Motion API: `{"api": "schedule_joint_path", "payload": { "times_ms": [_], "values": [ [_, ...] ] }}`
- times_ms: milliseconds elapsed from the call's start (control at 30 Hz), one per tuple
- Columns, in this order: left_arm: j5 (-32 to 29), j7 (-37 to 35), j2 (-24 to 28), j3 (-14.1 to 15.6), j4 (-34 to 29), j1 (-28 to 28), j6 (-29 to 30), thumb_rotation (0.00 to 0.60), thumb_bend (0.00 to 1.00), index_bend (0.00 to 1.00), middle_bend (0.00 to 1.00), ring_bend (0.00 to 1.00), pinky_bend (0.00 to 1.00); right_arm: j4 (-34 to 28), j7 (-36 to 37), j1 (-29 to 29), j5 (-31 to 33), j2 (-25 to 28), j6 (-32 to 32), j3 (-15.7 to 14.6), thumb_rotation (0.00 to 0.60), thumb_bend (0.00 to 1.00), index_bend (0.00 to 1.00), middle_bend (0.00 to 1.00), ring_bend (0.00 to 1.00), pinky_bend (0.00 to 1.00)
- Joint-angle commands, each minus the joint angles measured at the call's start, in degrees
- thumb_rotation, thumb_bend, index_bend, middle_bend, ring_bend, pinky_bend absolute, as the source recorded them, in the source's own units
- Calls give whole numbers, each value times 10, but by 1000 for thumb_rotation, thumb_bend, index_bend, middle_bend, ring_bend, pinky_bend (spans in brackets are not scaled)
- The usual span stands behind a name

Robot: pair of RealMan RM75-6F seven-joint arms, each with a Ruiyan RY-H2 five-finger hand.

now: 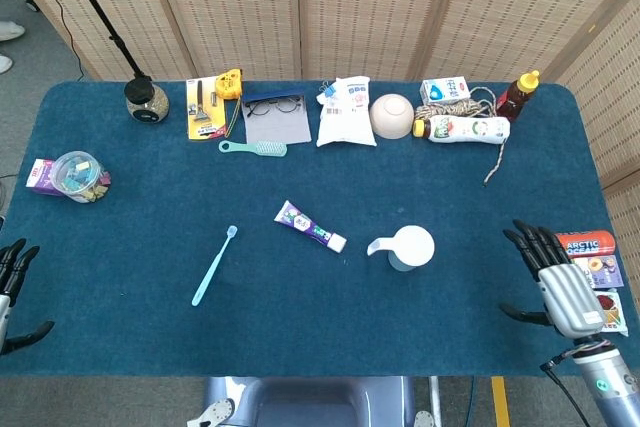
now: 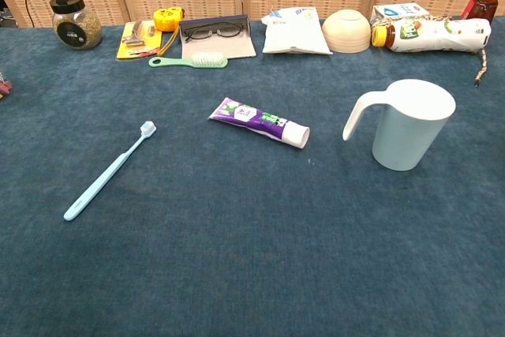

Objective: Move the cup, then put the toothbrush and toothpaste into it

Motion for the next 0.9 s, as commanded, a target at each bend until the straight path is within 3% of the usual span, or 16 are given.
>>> {"api": "schedule_joint_path", "payload": {
  "times_ms": [33, 533, 900],
  "values": [
    [3, -1, 1, 1, 0, 2, 3, 600, 51, 0, 0, 0, 0, 3, 48, 54, -16, 3, -56, 7, 600, 0, 0, 0, 0, 0],
    [-6, -26, 9, -1, 1, 2, 0, 600, 50, 0, 0, 0, 0, -42, 111, 186, 19, -7, -241, 15, 600, 0, 0, 0, 0, 0],
    [-8, -33, 12, -2, 1, 1, -3, 600, 51, 0, 0, 0, 0, -14, 87, 219, 61, -46, -277, 25, 600, 0, 0, 0, 0, 0]
  ]
}}
